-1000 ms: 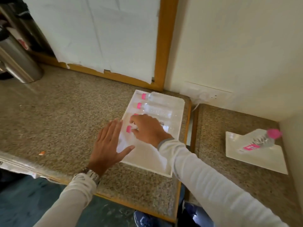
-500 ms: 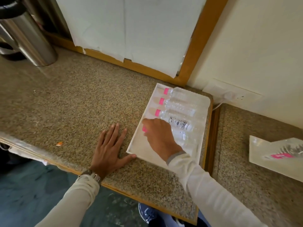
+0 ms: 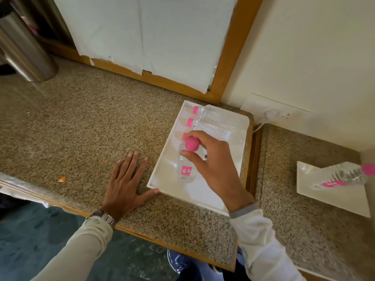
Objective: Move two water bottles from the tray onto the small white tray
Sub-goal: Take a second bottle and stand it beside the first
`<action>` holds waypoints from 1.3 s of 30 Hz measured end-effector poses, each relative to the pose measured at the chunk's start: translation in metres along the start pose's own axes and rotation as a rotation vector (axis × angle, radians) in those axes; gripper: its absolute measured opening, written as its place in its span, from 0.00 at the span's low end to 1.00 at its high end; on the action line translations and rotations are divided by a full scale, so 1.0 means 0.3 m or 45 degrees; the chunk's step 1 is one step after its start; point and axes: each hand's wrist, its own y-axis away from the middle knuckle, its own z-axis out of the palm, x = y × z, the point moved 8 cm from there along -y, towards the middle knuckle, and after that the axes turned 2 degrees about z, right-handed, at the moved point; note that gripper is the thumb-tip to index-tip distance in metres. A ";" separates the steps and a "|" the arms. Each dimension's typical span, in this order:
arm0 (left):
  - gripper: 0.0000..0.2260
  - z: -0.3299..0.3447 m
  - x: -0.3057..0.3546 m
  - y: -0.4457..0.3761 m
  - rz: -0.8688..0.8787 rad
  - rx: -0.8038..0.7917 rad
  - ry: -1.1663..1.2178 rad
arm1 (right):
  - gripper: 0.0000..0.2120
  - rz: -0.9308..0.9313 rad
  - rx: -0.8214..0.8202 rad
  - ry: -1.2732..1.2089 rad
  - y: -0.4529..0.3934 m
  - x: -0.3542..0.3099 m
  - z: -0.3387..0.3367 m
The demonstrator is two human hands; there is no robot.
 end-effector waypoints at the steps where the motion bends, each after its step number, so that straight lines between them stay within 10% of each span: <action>1: 0.44 -0.003 0.003 -0.001 -0.001 -0.005 0.003 | 0.14 -0.016 -0.017 0.021 -0.002 -0.004 0.004; 15: 0.48 -0.082 0.168 -0.070 0.008 -0.044 -0.003 | 0.13 -0.111 0.114 -0.140 0.071 0.019 -0.249; 39: 0.49 0.122 1.357 -0.557 0.382 -0.068 0.124 | 0.14 -0.120 0.459 0.049 0.130 0.460 -1.357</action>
